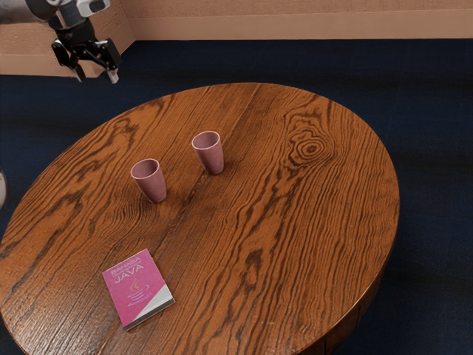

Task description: Place the right cup onto the left cup

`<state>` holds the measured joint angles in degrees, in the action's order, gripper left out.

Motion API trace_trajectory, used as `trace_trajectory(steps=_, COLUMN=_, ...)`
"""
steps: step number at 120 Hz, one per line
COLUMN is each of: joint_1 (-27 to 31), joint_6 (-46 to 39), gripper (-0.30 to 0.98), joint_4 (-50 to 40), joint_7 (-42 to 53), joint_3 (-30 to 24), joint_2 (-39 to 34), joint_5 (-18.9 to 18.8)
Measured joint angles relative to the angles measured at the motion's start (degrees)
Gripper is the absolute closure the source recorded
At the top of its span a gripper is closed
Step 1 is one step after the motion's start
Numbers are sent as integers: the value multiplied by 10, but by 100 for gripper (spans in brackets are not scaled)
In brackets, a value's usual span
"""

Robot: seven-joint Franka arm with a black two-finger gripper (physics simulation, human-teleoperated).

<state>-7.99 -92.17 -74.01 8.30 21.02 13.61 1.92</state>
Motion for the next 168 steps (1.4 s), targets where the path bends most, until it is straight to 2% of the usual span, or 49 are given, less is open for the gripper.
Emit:
trace_trajectory(steps=17, joint_1=-37, joint_6=-3, gripper=1, joint_4=-1, joint_7=8, joint_3=-6, joint_2=9, joint_5=1)
trace_trajectory(steps=43, joint_1=-12, joint_6=-39, gripper=2, joint_4=37, joint_7=-57, joint_3=-68, joint_2=133, joint_5=5)
trace_trajectory(steps=61, joint_1=-15, joint_6=-82, gripper=2, joint_4=40, joint_7=-125, joint_3=-78, joint_2=194, joint_5=49)
trace_trajectory(steps=80, joint_1=-31, joint_6=-118, gripper=2, joint_4=30, joint_7=-192, joint_3=-90, joint_2=197, joint_5=66)
trace_trajectory(steps=110, joint_1=-39, joint_6=-160, gripper=2, joint_4=14, joint_7=-273, joint_3=-94, joint_2=217, joint_5=71)
trace_trajectory(steps=136, joint_1=-41, joint_6=-190, gripper=2, joint_4=20, joint_7=-320, joint_3=-111, joint_2=243, joint_5=67)
trace_trajectory(steps=168, joint_1=-41, joint_6=-223, gripper=2, joint_4=28, joint_7=-359, joint_3=-113, joint_2=258, joint_5=42)
